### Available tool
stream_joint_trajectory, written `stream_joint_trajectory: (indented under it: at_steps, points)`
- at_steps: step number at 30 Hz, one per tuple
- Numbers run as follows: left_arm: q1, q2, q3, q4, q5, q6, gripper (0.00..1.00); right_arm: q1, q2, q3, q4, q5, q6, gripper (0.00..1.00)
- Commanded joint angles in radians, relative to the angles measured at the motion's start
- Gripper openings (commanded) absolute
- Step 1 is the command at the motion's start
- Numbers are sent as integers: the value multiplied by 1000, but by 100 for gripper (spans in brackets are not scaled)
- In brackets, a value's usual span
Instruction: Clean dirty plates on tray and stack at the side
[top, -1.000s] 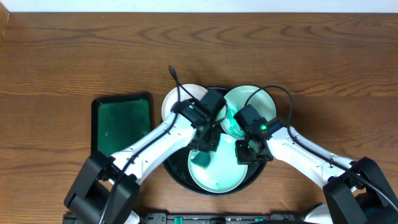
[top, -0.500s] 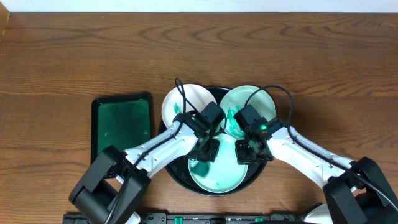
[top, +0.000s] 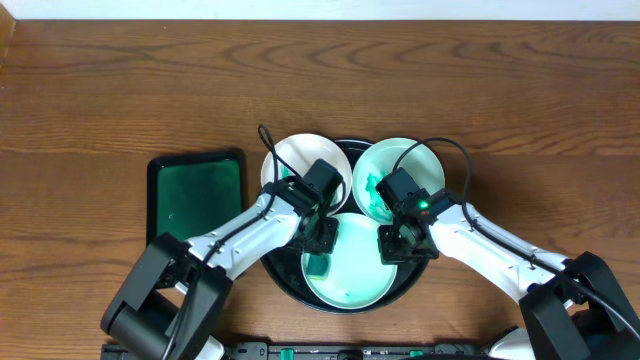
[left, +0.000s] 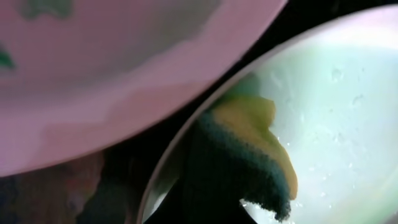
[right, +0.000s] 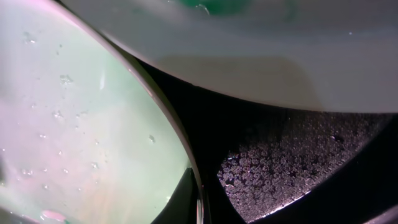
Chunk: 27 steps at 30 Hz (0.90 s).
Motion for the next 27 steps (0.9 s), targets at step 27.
stream_joint_trajectory:
  at_steps: [27]
  points:
    - [21, -13, 0, 148, -657, 84, 7, -8, 10, 14, -21, 61, -26, 1]
